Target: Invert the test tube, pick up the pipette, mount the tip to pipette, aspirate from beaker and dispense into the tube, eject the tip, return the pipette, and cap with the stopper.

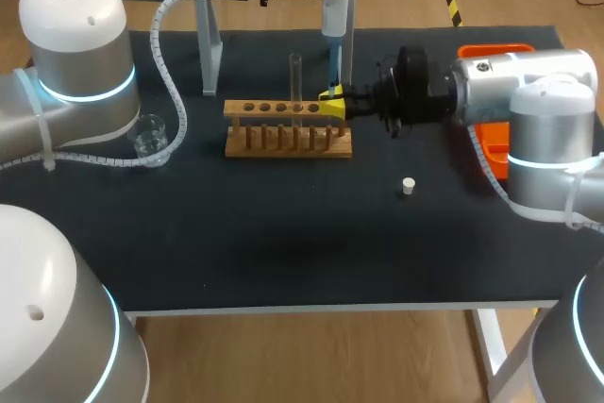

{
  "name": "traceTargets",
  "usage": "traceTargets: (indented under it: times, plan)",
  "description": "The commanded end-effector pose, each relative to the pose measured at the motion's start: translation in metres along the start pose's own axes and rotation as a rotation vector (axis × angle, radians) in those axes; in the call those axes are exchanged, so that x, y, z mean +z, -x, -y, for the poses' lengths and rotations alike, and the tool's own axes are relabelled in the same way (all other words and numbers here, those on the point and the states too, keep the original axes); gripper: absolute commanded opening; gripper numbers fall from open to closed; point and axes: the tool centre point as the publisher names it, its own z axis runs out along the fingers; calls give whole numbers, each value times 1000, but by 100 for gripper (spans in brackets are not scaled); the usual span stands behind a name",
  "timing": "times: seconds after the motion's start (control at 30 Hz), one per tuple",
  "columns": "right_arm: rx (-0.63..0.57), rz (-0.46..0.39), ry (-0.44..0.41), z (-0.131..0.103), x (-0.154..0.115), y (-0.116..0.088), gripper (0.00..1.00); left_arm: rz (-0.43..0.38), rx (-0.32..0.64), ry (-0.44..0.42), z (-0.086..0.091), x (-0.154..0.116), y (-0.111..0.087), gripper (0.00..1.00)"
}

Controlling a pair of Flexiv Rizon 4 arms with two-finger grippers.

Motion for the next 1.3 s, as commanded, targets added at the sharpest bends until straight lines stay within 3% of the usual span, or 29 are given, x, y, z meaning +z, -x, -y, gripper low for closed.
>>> traceTargets:
  times: [0.03,1.3]
  plan:
    - [1,0,-6,-1,0,0,0,-1,0,-1,0,0,1,0]
    - [-6,-13,0,-3,4,-1,0,-1,0,-1,0,0,1,0]
